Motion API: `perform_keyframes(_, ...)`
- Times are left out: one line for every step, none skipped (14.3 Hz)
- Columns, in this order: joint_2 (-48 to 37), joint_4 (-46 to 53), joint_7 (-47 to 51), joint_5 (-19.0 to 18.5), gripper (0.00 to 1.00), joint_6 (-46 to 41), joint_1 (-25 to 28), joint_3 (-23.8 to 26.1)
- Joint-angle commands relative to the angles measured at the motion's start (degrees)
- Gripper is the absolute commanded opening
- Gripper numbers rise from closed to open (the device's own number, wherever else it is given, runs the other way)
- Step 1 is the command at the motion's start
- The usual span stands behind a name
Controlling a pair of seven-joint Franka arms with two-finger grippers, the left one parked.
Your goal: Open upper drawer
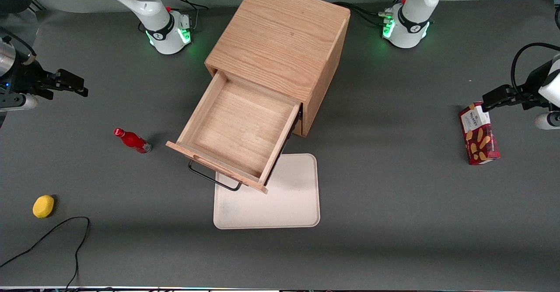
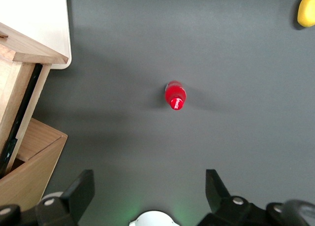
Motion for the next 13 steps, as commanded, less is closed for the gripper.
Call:
perform_keyframes(3.64, 5.11, -3.16, -0.08, 1.00, -2.39, -2.54, 0.38)
perform_keyframes(3.55, 5.28, -3.08, 1.67, 1.00, -2.39, -3.43, 0.56)
perform_keyframes(3.46, 5.29, -2.90, 2.82, 1.00, -2.39, -3.44, 0.56)
perform_keyframes(3.46, 5.46, -2.55, 3.00, 1.00, -2.21, -3.26, 0.56)
perform_keyframes(3.55, 5.81, -2.37, 2.92, 1.00, -2.30, -2.82, 0.56)
perform_keyframes(3.55, 5.81, -1.94, 2.57, 1.00, -2.30, -1.52, 0.30)
perform_keyframes(3.55, 5.99, -1.67, 2.39, 1.00, -2.21, 0.15, -1.62)
perform_keyframes(3.64, 5.99, -1.67, 2.48, 1.00, -2.04, 1.82, -3.55)
perform_keyframes(3.64, 6.08, -1.58, 2.48, 1.00, -1.95, 2.01, -3.75)
perform_keyframes(3.64, 6.08, -1.41, 2.56, 1.00, -2.04, 2.01, -3.75)
perform_keyframes(3.64, 6.25, -1.41, 2.57, 1.00, -2.04, 2.01, -3.75)
perform_keyframes(3.64, 6.25, -1.41, 2.65, 1.00, -2.04, 1.93, -3.75)
perform_keyframes(3.64, 6.08, -1.41, 2.65, 1.00, -2.21, 1.93, -3.75)
